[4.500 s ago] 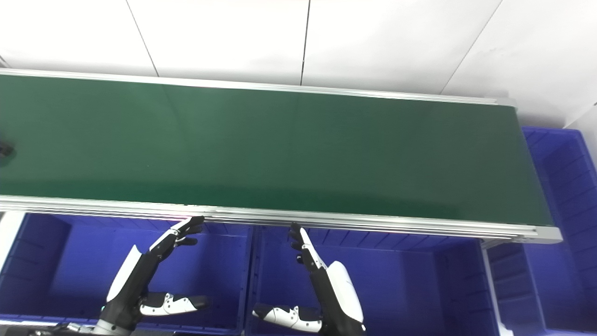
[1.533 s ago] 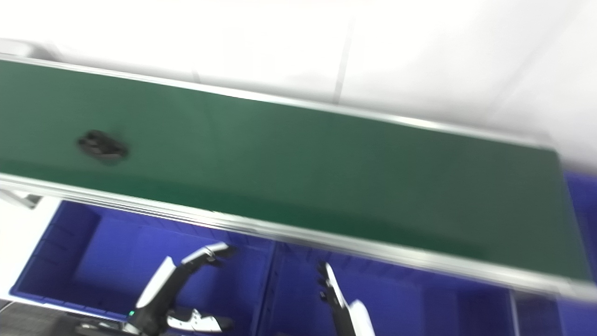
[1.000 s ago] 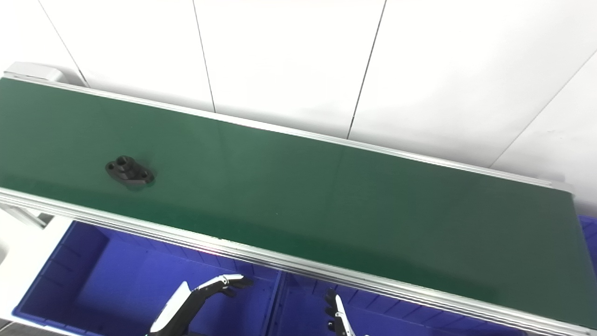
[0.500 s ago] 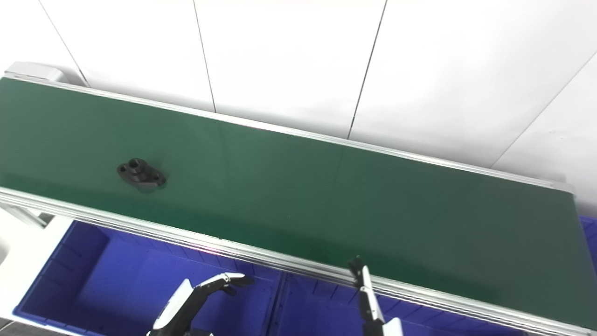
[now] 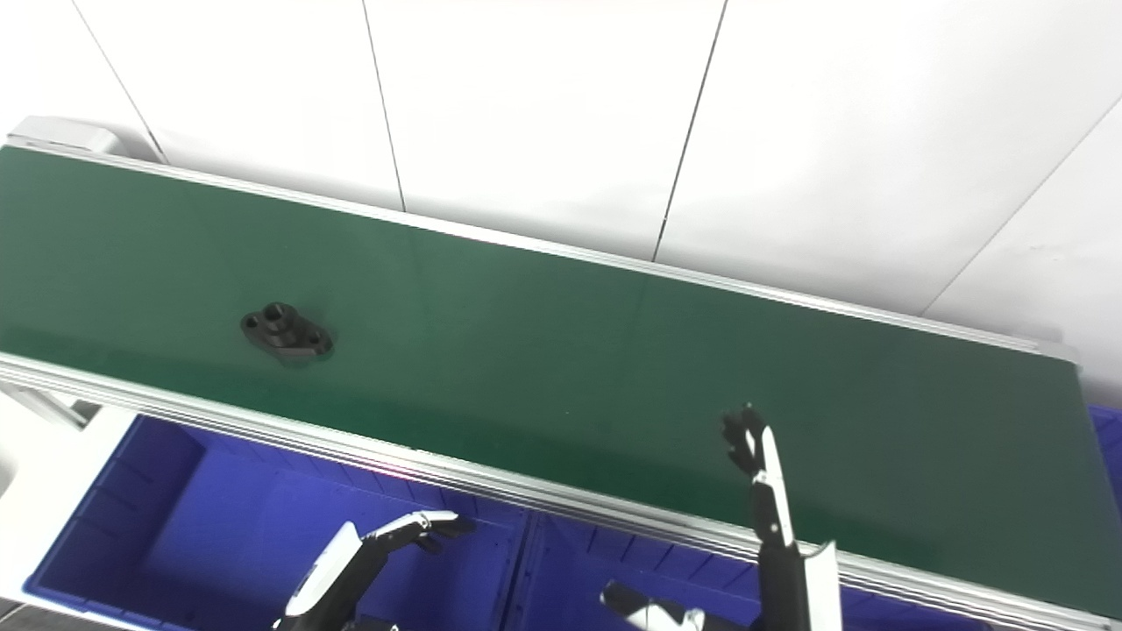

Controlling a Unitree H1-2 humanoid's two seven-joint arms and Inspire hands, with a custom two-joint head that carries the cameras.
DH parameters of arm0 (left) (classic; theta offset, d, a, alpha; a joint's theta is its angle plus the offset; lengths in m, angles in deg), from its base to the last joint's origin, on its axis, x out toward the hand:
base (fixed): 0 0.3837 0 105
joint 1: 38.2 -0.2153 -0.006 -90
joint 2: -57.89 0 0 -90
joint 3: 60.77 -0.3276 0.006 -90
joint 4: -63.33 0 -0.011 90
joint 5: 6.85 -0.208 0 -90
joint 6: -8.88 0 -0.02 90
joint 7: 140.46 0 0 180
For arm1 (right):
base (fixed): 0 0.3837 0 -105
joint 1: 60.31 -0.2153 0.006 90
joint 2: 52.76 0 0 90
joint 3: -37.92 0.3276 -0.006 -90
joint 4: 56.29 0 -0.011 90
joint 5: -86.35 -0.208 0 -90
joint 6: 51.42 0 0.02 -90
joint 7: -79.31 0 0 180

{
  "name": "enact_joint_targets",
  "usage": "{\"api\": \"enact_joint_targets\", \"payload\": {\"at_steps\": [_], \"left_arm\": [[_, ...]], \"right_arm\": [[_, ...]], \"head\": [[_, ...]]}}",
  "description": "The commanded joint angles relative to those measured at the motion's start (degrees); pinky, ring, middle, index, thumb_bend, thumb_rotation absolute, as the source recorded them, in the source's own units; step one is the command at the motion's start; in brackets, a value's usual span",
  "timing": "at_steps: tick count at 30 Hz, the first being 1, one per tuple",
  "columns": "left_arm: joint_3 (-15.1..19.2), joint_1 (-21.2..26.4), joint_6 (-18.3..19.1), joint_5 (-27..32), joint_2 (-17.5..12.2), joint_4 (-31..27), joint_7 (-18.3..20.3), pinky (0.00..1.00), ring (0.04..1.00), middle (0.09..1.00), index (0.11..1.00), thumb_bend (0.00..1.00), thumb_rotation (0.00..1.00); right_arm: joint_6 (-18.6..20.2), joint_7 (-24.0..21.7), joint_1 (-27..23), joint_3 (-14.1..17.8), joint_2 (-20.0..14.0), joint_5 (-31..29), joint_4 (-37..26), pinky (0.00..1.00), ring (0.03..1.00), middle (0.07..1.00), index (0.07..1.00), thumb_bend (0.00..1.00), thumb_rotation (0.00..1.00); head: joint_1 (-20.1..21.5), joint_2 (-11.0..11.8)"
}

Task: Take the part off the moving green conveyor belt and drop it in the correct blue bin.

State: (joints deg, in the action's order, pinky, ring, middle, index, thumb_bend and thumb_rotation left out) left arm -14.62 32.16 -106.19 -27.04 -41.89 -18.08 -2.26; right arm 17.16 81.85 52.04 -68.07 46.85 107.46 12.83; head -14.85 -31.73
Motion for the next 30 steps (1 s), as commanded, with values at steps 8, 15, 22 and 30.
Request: {"api": "enact_joint_targets", "payload": {"at_steps": [8, 15, 22, 30], "left_arm": [[-0.42, 0.43, -1.85, 0.1, -0.43, -0.95, -1.23, 0.64, 0.736, 0.778, 0.739, 0.87, 0.46], [-0.99, 0.98, -1.85, 0.39, -0.4, -0.39, -1.63, 0.64, 0.737, 0.781, 0.74, 0.86, 0.45], [-1.98, 1.71, -1.85, 0.94, -0.49, 0.21, -2.41, 0.64, 0.744, 0.783, 0.739, 0.86, 0.43], [-2.25, 2.14, -1.85, 0.97, -0.43, 0.51, -2.87, 0.64, 0.744, 0.789, 0.741, 0.86, 0.44]], "right_arm": [[5.97, -4.27, -5.12, 1.68, 0.08, 2.65, -2.82, 0.81, 0.896, 0.904, 0.958, 0.8, 0.48], [10.54, -7.91, -10.12, 2.36, -0.69, 2.85, -4.11, 0.83, 0.885, 0.897, 0.96, 0.79, 0.51], [11.82, -10.25, -14.72, 2.5, -1.4, 1.82, -3.12, 0.8, 0.88, 0.908, 0.961, 0.79, 0.48], [13.57, -11.44, -20.6, 2.29, -1.54, 5.79, -1.97, 0.75, 0.836, 0.88, 0.931, 0.79, 0.49]], "head": [[-0.11, -0.23], [0.23, -0.22], [1.5, -0.02], [2.67, -0.43]]}}
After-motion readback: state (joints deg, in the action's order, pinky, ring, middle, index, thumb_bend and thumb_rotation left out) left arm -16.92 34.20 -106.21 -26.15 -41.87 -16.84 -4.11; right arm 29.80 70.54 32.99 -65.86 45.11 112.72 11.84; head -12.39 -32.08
